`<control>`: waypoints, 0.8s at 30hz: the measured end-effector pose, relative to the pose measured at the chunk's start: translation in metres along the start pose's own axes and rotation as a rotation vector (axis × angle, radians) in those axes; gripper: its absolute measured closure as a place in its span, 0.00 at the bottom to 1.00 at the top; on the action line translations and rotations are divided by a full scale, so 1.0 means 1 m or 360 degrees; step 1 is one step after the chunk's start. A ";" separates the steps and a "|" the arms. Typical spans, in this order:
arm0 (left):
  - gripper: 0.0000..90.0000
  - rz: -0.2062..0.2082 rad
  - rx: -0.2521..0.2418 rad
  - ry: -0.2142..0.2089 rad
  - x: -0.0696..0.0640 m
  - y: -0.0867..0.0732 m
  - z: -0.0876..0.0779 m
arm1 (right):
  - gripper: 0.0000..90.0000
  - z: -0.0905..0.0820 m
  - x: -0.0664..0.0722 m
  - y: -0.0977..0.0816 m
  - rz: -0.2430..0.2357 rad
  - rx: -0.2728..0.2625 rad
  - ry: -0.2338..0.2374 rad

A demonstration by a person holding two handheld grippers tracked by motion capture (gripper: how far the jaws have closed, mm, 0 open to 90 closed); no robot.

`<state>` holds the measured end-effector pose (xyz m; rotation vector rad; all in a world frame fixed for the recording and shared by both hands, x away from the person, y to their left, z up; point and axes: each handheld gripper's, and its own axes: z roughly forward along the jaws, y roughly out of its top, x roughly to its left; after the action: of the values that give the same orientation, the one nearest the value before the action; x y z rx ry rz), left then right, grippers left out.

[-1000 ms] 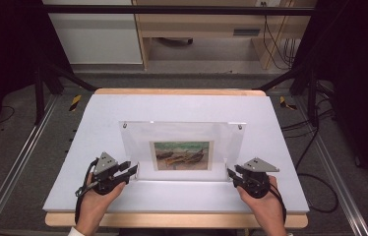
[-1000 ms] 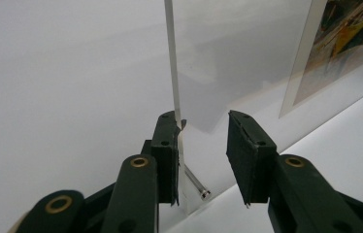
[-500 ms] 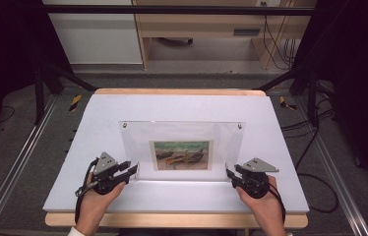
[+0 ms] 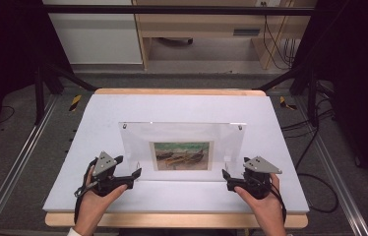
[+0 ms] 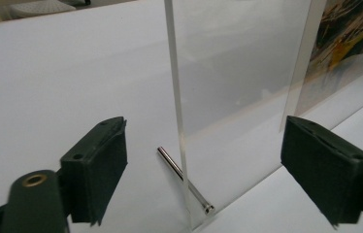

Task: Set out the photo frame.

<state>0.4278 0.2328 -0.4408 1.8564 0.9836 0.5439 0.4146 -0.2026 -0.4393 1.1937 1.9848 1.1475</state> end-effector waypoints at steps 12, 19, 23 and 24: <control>0.08 -0.0027 -0.0066 0.0027 0.024 -0.005 -0.021 | 0.09 -0.025 -0.015 -0.010 0.0034 -0.0024 -0.0071; 0.08 -0.0027 -0.0058 0.0082 0.037 -0.008 -0.026 | 0.11 -0.035 -0.033 -0.019 0.0085 -0.0008 -0.0160; 0.08 -0.0017 -0.0046 0.0138 0.045 -0.010 -0.029 | 0.12 -0.037 -0.042 -0.023 0.0109 0.0008 -0.0199; 0.08 -0.0011 -0.0040 0.0156 0.046 -0.010 -0.029 | 0.12 -0.037 -0.043 -0.024 0.0116 0.0014 -0.0207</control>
<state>0.4300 0.2884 -0.4383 1.8176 1.0427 0.6457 0.3951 -0.2612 -0.4411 1.3207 1.8649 1.0687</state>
